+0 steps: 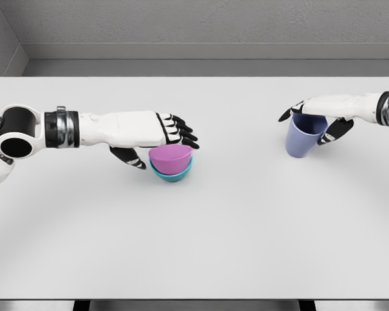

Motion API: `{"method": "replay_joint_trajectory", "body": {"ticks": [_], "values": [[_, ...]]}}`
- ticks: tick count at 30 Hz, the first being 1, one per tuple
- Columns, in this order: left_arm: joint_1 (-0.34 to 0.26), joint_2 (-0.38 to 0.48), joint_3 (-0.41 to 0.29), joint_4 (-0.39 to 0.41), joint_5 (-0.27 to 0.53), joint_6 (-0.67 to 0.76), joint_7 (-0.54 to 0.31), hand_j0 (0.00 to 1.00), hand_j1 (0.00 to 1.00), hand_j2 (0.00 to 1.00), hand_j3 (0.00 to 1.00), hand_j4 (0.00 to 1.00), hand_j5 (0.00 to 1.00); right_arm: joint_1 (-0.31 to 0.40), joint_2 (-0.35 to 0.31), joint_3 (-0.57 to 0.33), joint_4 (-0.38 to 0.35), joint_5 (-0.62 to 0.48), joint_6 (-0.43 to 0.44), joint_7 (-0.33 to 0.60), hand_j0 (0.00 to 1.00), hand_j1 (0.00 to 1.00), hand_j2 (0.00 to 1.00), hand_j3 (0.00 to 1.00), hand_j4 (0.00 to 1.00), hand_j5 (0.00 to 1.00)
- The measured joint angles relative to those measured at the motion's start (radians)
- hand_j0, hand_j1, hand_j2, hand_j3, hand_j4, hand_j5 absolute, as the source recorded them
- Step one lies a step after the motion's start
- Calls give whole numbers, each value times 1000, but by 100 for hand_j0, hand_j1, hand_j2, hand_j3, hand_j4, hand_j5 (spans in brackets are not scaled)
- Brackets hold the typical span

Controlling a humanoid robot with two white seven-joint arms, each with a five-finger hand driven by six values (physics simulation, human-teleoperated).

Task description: Stacking bowl and cup with both arms

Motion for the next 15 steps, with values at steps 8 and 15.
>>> {"method": "replay_joint_trajectory", "body": {"ticks": [8,15], "values": [[0,26,19,-15,11,0,3,100,100,100,100,100,100,-6,0,1,-1,0,-24,0,78,78,78,78,78,78],[31,224,75,-63,151,0,8,100,100,100,100,100,100,-12,-8,1,-2,0,-53,0,76,76,76,76,76,76]]}}
